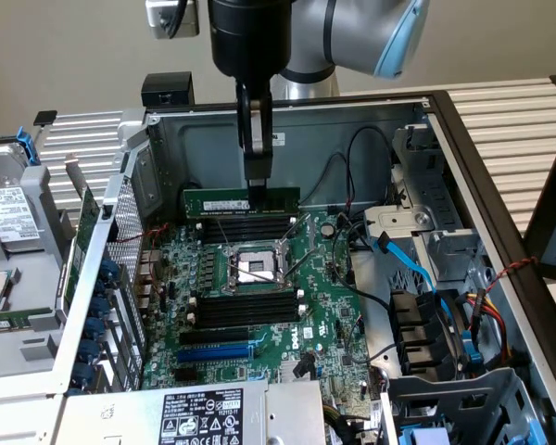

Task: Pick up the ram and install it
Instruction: 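Insert the ram into the slot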

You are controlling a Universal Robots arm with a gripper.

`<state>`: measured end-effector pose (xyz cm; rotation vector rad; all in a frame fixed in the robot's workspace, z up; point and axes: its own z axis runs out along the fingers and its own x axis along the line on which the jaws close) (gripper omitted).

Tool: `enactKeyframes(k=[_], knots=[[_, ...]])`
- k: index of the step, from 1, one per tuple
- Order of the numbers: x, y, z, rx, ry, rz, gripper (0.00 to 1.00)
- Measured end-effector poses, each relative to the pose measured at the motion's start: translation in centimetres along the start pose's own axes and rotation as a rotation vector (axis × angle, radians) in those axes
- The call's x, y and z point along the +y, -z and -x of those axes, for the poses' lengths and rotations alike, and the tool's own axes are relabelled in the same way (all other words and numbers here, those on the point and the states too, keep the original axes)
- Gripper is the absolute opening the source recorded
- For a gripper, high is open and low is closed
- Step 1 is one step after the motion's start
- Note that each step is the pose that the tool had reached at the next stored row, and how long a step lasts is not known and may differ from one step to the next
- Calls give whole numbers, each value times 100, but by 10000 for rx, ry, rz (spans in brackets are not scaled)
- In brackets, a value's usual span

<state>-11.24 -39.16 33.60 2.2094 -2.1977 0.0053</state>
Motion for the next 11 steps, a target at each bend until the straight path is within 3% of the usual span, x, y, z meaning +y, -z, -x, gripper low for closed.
enactKeyframes(k=[7,11], knots=[[0,-129,-14,4,-3,-7,13],[2,-201,-77,4,-3,-17,13]])
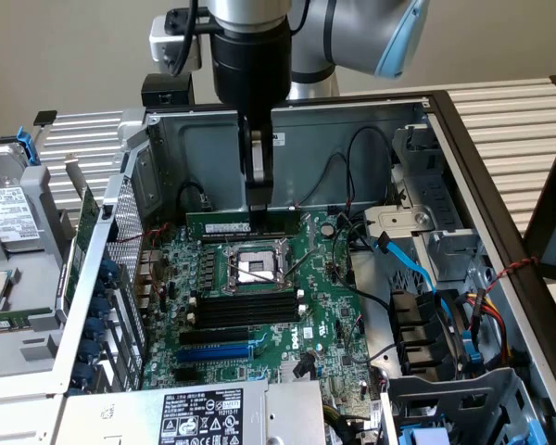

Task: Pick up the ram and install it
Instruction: 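Insert the ram into the slot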

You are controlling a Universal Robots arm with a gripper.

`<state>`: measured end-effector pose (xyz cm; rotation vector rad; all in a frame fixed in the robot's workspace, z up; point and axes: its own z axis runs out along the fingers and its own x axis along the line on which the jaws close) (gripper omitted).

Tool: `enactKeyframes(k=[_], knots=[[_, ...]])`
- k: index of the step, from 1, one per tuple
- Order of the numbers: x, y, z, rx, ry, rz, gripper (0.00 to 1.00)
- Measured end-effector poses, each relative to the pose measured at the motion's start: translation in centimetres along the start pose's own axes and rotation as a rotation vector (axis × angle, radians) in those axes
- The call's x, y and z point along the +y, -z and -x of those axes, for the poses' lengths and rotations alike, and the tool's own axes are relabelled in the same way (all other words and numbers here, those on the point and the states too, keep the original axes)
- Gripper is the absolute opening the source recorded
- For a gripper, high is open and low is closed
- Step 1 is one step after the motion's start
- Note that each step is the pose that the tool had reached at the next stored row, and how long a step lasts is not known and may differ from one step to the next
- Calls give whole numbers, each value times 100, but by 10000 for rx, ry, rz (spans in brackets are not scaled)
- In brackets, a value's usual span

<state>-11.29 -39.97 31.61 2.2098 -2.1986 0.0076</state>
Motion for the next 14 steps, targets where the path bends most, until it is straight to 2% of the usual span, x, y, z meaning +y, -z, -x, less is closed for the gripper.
enactKeyframes(k=[9,11,13,14], knots=[[-1,-164,-12,2,0,-14,13],[-2,-192,-13,29,0,-14,13],[-2,-213,-12,93,-2,-16,13],[-2,-221,-12,145,-3,-17,13]])
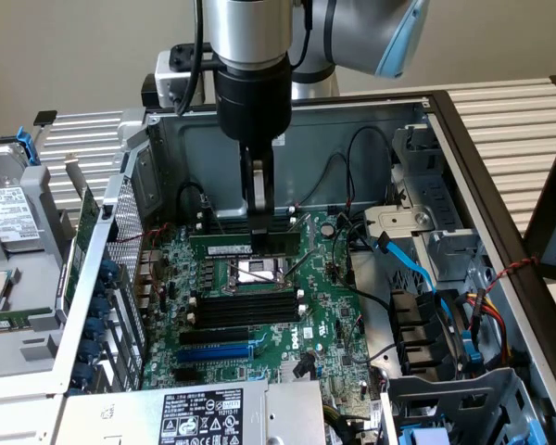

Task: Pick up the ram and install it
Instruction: 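Insert the ram into the slot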

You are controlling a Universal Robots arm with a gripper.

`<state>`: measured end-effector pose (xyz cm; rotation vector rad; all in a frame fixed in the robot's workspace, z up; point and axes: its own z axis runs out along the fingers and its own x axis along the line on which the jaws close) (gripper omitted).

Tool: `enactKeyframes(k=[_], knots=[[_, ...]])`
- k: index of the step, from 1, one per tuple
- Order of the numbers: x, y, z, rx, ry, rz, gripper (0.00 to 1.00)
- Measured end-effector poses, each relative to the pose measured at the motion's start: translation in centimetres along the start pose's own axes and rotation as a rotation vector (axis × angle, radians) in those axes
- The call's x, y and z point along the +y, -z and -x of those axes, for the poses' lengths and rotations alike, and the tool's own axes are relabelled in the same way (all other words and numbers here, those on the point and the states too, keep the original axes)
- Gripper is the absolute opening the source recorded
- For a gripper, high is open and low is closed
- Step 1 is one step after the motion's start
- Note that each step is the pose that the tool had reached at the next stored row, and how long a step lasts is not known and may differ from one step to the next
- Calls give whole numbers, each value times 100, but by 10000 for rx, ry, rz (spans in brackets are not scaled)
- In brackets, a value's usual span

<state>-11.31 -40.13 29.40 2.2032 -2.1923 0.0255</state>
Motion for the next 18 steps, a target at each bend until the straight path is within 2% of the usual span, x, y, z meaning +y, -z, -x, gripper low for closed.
enactKeyframes(k=[2,3,4,5,6,7,18], knots=[[0,-14,0,104,-1,-10,13],[2,-23,0,109,-4,-56,13],[4,-28,0,98,-6,-117,13],[5,-31,0,61,-8,-185,13],[10,-41,-2,27,-9,-216,13],[14,-57,-2,13,-9,-227,13],[53,-245,-13,27,-10,-227,13]])
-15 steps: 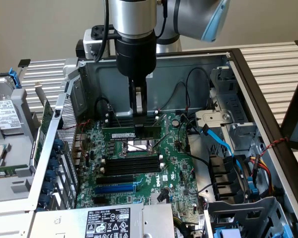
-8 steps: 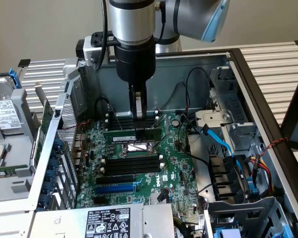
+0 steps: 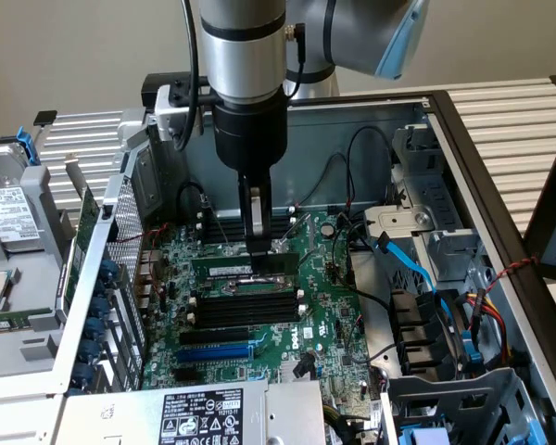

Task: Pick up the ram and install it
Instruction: 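Insert the ram into the slot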

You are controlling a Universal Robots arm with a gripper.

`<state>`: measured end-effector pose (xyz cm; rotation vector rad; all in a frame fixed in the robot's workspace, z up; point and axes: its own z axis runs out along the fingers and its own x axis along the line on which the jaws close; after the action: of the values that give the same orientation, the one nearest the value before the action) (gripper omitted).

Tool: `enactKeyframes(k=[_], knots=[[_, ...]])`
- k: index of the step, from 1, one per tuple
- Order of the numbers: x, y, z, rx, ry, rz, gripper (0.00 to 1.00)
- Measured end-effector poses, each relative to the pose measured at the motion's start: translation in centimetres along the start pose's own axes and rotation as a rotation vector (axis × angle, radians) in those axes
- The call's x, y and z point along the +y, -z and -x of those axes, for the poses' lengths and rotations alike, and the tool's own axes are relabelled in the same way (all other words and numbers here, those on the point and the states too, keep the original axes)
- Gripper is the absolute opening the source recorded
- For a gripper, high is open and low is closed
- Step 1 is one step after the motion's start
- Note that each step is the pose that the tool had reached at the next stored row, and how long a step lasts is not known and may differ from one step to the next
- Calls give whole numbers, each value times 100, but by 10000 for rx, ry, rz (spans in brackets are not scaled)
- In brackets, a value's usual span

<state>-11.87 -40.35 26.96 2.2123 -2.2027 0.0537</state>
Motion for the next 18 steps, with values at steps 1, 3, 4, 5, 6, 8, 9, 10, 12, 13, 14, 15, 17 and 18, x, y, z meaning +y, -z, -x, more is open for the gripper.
enactKeyframes(k=[1,3,4,5,6,8,9,10,12,13,14,15,17,18], knots=[[0,-8,0,2,0,0,13],[0,-13,-1,4,0,1,13],[0,-13,-1,5,0,2,13],[0,-13,-1,5,0,2,13],[0,-14,-3,-5,1,-1,13],[0,-14,-5,-11,0,0,13],[0,-14,-6,-13,-1,0,13],[0,-15,-8,-14,-1,0,13],[0,-17,-18,-14,1,0,13],[0,-20,-23,-13,-2,0,13],[0,-24,-28,-13,-3,1,13],[0,-29,-38,-14,-5,0,13],[0,-40,-55,-14,-7,0,13],[0,-46,-62,-13,-7,1,13]])
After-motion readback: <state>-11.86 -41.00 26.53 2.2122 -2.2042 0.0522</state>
